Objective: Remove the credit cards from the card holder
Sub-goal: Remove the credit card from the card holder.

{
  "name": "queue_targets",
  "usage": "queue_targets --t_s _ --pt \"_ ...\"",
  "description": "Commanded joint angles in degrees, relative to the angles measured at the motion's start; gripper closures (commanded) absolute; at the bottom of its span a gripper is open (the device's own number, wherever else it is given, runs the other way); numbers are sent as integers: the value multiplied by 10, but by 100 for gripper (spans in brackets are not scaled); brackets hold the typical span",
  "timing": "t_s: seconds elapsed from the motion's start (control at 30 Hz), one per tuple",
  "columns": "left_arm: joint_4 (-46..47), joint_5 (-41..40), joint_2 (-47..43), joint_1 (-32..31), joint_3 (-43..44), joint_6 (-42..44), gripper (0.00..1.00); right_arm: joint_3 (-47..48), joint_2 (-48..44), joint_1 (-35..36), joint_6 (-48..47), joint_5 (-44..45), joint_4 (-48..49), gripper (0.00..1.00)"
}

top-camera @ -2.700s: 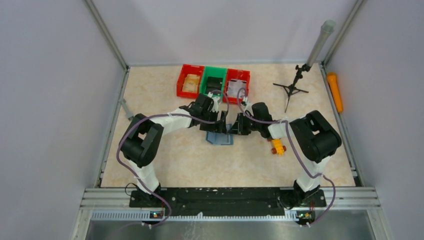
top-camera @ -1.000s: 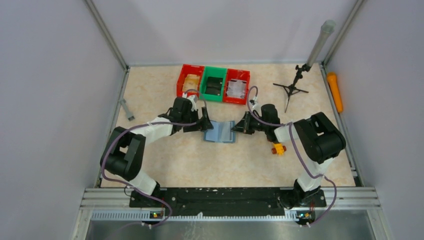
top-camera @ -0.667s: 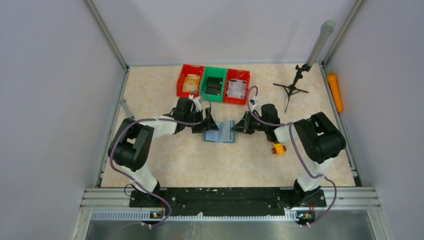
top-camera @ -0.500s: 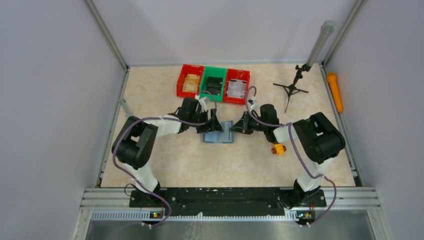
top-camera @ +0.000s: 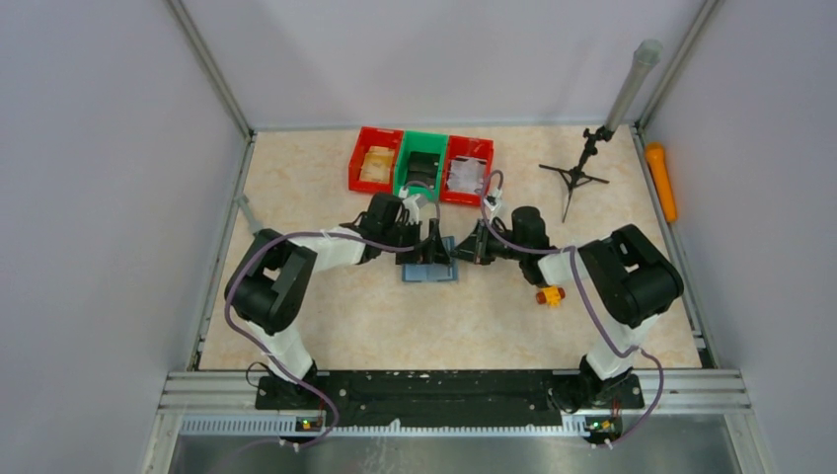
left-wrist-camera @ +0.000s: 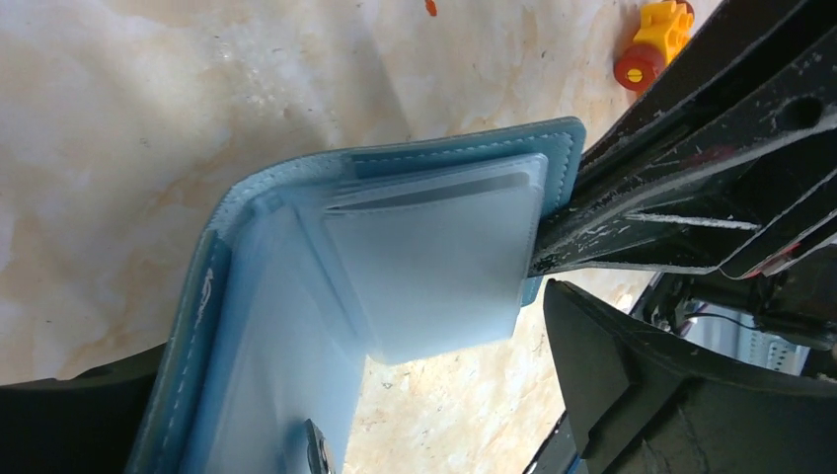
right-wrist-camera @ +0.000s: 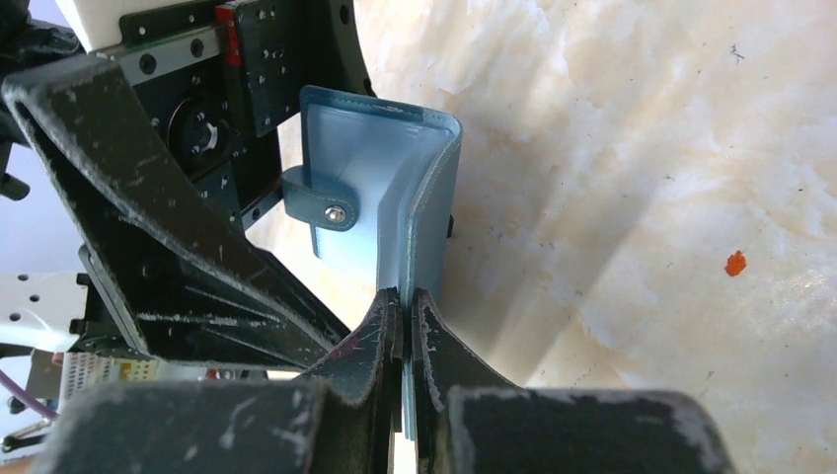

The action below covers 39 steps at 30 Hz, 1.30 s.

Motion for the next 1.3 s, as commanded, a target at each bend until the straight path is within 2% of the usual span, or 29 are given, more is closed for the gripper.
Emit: queue_targets --t_s 0.0,0.1,0.27,0.43,0.7,0.87,0.97,1.07,1.17,1.27 --pt "-26 -43 -21 -22 15 47 1 0 -29 11 -6 -6 37 100" --pt "-87 -127 -17 -47 40 72 2 -1 -32 10 -6 -4 38 100" --pt "-114 -177 -12 -51 52 72 14 -1 -38 10 -12 9 23 100" --pt "-118 -195 -33 -49 45 76 10 1 -41 9 -20 23 1 100" --pt "-95 -142 -40 -31 29 67 3 -1 -42 5 -20 24 -1 100" --pt "-106 -147 -31 -24 34 65 7 -2 -42 5 -19 22 3 100" --pt "-111 -146 -30 -20 36 62 5 -1 -41 5 -19 22 1 100" --pt "-95 -125 -37 -18 26 60 1 0 -40 5 -19 23 0 100" --pt "-68 -76 -37 -10 15 50 1 0 -40 5 -19 21 1 100" --pt "-65 -65 -28 -3 16 45 2 0 -40 5 -19 20 0 100"
